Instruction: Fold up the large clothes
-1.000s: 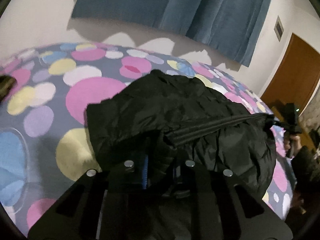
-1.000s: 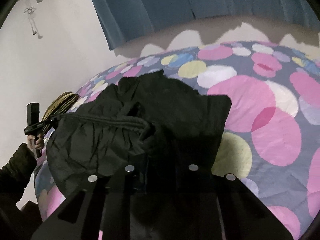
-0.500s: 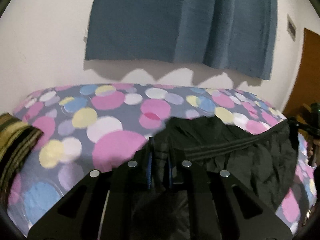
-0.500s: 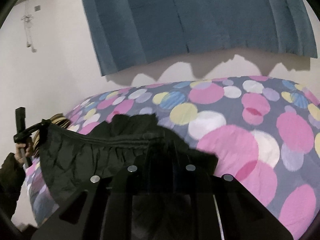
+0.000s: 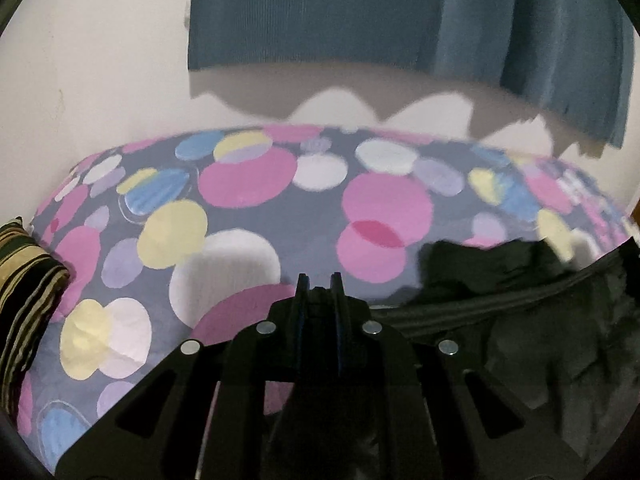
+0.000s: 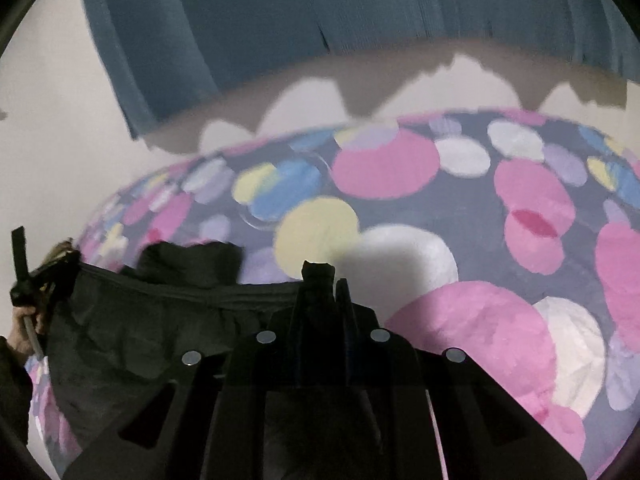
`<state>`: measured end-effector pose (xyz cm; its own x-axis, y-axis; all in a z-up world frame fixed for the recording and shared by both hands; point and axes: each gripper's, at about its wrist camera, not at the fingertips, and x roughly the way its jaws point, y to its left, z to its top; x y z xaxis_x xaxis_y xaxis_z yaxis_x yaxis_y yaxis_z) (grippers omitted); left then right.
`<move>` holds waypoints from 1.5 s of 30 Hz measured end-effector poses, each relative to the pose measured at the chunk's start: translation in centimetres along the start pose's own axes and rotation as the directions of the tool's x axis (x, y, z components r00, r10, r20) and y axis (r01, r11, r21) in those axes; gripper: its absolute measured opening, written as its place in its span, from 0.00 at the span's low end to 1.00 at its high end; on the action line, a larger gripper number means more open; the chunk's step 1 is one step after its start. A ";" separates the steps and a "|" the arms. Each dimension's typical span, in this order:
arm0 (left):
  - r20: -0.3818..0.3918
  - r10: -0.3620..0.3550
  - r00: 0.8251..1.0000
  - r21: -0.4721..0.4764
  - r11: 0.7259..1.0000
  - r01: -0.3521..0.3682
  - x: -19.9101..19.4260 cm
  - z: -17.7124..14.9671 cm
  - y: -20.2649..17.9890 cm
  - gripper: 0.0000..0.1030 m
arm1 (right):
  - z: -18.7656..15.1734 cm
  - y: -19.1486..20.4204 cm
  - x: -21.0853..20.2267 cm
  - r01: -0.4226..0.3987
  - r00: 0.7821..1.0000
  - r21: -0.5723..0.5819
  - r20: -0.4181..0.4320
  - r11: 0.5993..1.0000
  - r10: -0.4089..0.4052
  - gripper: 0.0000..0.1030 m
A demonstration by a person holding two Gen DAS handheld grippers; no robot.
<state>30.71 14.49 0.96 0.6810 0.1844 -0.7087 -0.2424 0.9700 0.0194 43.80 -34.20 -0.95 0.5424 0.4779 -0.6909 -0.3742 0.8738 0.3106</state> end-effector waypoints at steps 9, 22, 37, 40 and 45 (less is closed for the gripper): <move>-0.196 0.002 0.981 -0.040 0.999 -0.010 7.0 -2.3 1.4 0.10 | -2.2 -3.2 6.9 0.019 0.979 0.092 -0.204 0.996 0.001 0.13; -0.159 -0.039 0.987 -0.133 0.991 0.018 5.2 -3.0 3.4 0.30 | -2.6 -4.0 4.0 0.027 0.991 0.178 -0.133 0.984 -0.003 0.51; 0.132 -0.266 0.955 -0.690 0.667 0.281 -14.7 -22.0 8.6 0.75 | -19.6 -2.6 -12.1 -0.213 0.976 0.494 0.059 0.843 0.211 0.69; 0.166 -0.335 0.928 -0.695 0.627 0.351 -15.5 -25.0 7.0 0.78 | -22.2 -1.8 -11.8 -0.249 0.965 0.548 0.068 0.799 0.254 0.69; 0.143 -0.413 0.899 -0.713 0.587 0.383 -13.2 -25.7 5.4 0.79 | -22.6 -1.9 -10.1 -0.269 0.959 0.616 0.097 0.741 0.267 0.72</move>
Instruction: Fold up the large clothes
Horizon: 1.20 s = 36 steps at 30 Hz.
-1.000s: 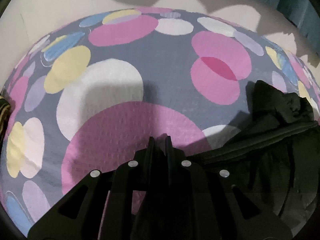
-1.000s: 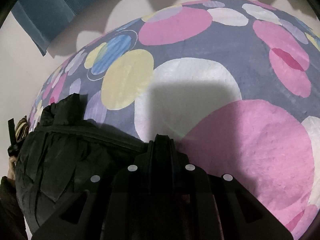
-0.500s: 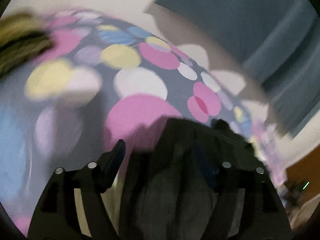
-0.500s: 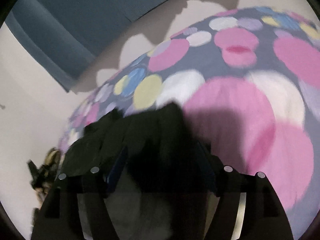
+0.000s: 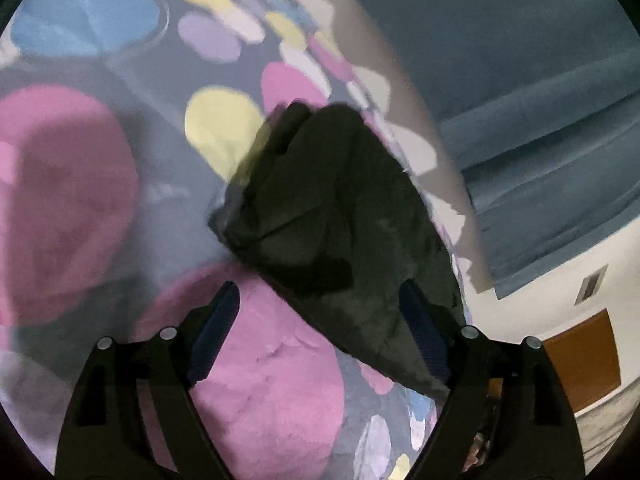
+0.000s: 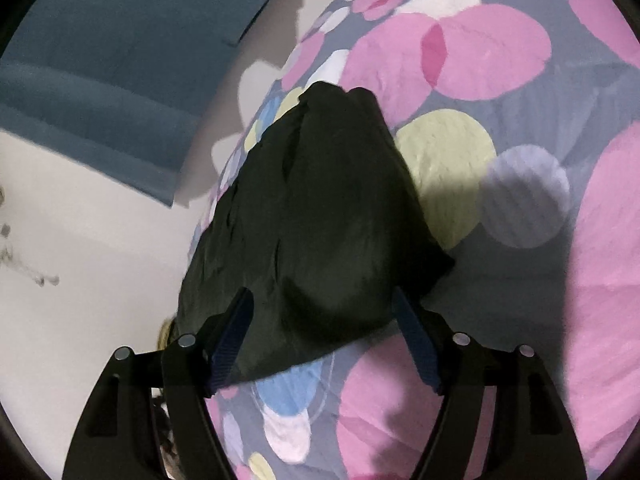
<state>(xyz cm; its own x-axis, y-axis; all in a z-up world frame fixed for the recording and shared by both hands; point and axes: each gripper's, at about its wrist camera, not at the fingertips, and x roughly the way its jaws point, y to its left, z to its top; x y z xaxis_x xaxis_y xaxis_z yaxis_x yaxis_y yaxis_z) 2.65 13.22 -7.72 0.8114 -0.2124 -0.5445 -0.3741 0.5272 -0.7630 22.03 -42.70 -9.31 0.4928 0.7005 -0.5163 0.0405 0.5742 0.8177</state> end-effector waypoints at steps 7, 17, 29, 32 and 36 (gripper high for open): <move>0.040 0.016 0.999 0.018 1.000 -0.017 2.2 1.4 -0.3 0.79 | 0.0 -1.1 1.0 -0.027 0.998 0.069 0.051 0.997 0.024 0.74; 0.054 0.033 0.998 0.079 0.996 -0.037 2.7 1.1 -0.9 0.79 | -2.7 -0.4 0.7 0.019 0.995 0.056 0.098 0.998 -0.024 0.74; 0.009 0.026 1.000 0.086 0.996 -0.026 5.2 2.2 -0.9 0.31 | 0.1 -0.1 4.3 0.081 0.987 -0.015 0.139 0.997 -0.078 0.28; 0.020 0.032 0.999 0.115 0.993 -0.034 4.7 1.9 -1.5 0.25 | -0.4 0.6 3.6 0.087 0.984 -0.050 0.157 0.995 -0.078 0.23; 0.026 0.041 0.999 0.116 0.992 -0.044 4.1 1.4 -1.8 0.22 | -0.5 1.0 2.9 0.081 0.984 -0.066 0.162 0.994 -0.070 0.20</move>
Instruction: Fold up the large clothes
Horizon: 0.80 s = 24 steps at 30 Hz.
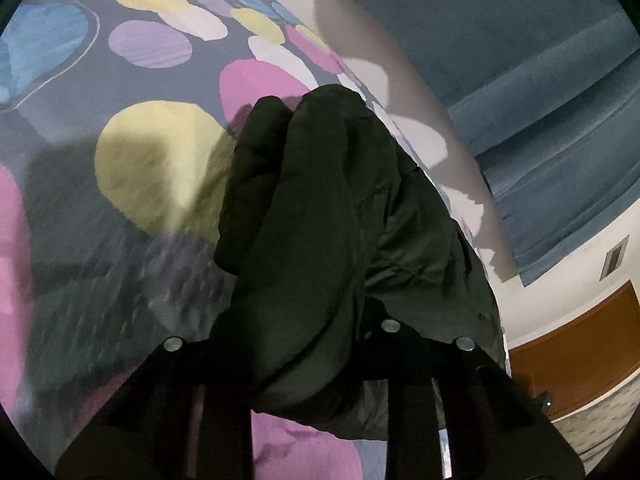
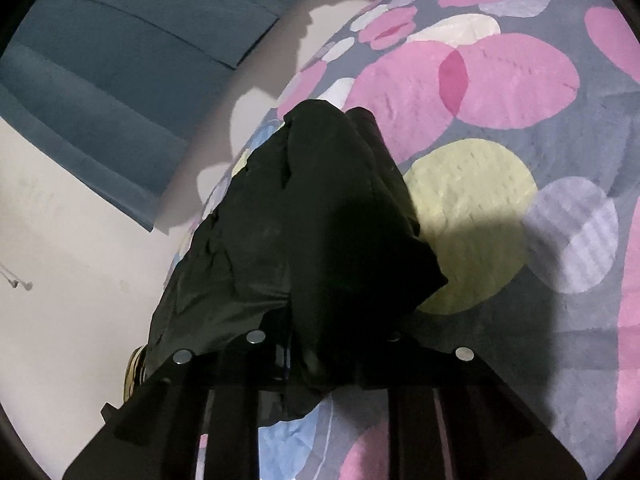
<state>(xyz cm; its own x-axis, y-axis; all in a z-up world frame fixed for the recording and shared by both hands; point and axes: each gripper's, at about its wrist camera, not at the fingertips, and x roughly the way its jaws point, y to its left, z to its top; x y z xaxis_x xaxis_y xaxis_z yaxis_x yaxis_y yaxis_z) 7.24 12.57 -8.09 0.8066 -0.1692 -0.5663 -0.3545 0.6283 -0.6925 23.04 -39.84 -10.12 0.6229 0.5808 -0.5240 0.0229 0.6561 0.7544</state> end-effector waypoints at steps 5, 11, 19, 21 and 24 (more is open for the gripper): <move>-0.015 0.012 1.000 0.001 1.000 -0.012 -1.0 -0.6 -0.1 0.22 | -0.5 -0.3 -0.9 -0.008 1.000 0.017 -0.008 1.000 0.008 0.20; -0.028 0.034 0.999 0.004 0.999 -0.034 -2.9 -1.8 -0.3 0.22 | -1.4 -0.5 -2.0 -0.006 1.000 0.024 -0.015 1.000 0.007 0.20; -0.027 0.069 0.997 0.015 0.998 -0.068 -5.3 -4.0 -0.1 0.22 | -3.5 -1.1 -4.3 -0.005 0.999 0.029 -0.035 1.000 0.006 0.20; -0.030 0.074 0.997 0.017 0.997 -0.073 -5.9 -4.5 -0.1 0.22 | -4.0 -1.3 -4.9 -0.006 0.999 0.035 -0.039 0.999 0.007 0.20; -0.031 0.082 0.996 0.024 0.996 -0.081 -6.8 -5.2 -0.1 0.22 | -4.5 -1.4 -5.7 -0.006 0.999 0.035 -0.043 0.999 0.007 0.20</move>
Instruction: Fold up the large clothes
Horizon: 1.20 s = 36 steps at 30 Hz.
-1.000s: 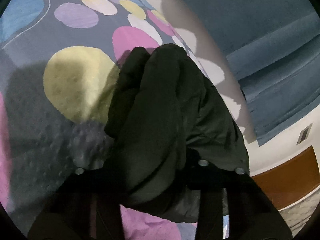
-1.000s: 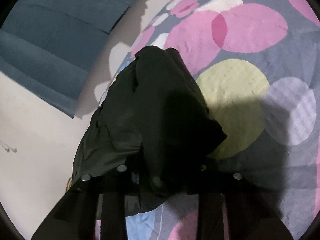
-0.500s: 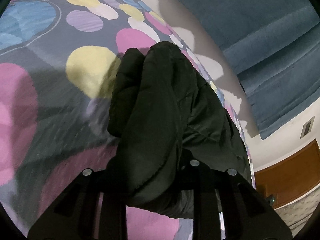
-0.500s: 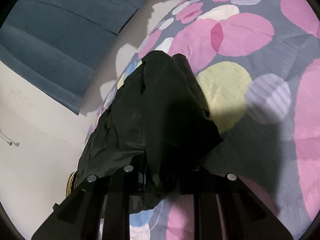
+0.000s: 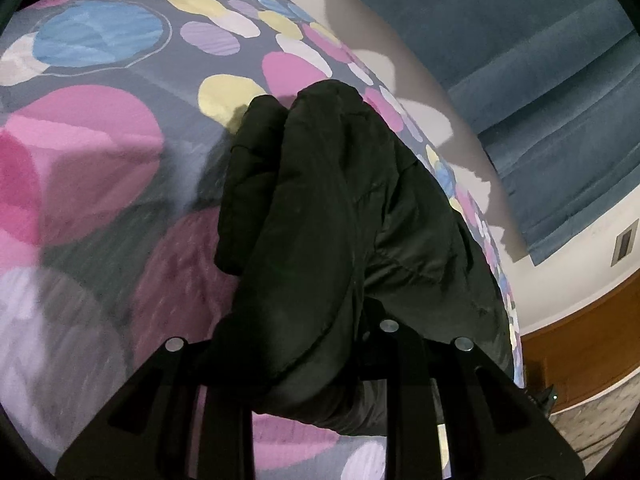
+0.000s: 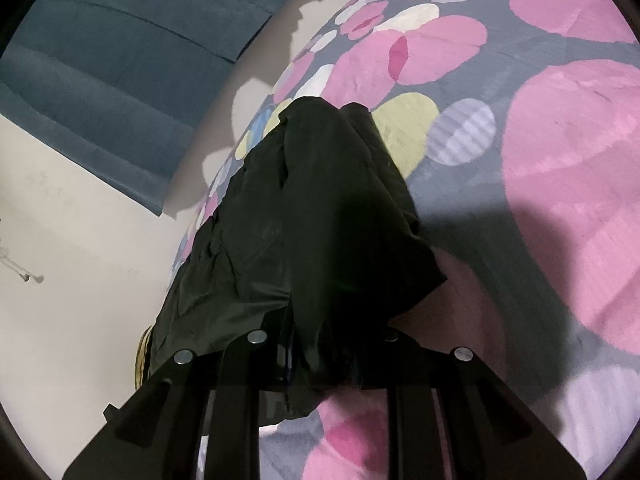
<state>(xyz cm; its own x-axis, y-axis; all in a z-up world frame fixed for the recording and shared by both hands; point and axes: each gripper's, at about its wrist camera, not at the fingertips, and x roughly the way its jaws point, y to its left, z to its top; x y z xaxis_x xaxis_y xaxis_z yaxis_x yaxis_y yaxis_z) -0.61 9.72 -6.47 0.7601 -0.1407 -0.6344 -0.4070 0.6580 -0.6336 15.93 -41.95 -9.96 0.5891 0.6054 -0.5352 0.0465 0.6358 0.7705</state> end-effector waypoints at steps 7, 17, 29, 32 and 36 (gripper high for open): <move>-0.005 0.011 1.000 0.004 1.000 -0.011 -1.5 -1.1 0.3 0.22 | -1.3 -0.3 -1.6 0.005 1.000 -0.003 -0.010 1.000 -0.005 0.20; -0.009 0.023 1.000 0.006 1.000 -0.023 -3.3 -2.5 0.7 0.22 | -2.7 -0.5 -3.1 0.011 1.000 -0.004 -0.020 1.000 -0.012 0.20; -0.016 0.024 1.000 0.011 1.000 -0.023 -3.8 -2.7 1.3 0.22 | -3.5 -1.0 -3.9 0.008 0.999 0.012 -0.032 1.000 -0.008 0.20; -0.015 0.018 1.000 0.002 1.000 -0.018 -3.7 -2.7 1.6 0.24 | -3.5 -1.6 -3.8 -0.019 0.999 0.044 -0.033 0.999 0.020 0.26; -0.015 0.020 1.000 -0.004 1.000 -0.021 -3.9 -3.0 1.6 0.29 | -3.6 -2.5 -3.8 -0.032 0.999 0.086 -0.016 0.996 0.033 0.37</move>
<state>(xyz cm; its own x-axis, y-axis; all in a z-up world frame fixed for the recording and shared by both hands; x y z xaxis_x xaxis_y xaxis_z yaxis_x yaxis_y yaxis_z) -5.71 9.15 -6.35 0.7438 -0.1385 -0.6539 -0.4247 0.6575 -0.6223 10.73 -44.13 -11.12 0.5774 0.6337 -0.5148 0.0973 0.5727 0.8140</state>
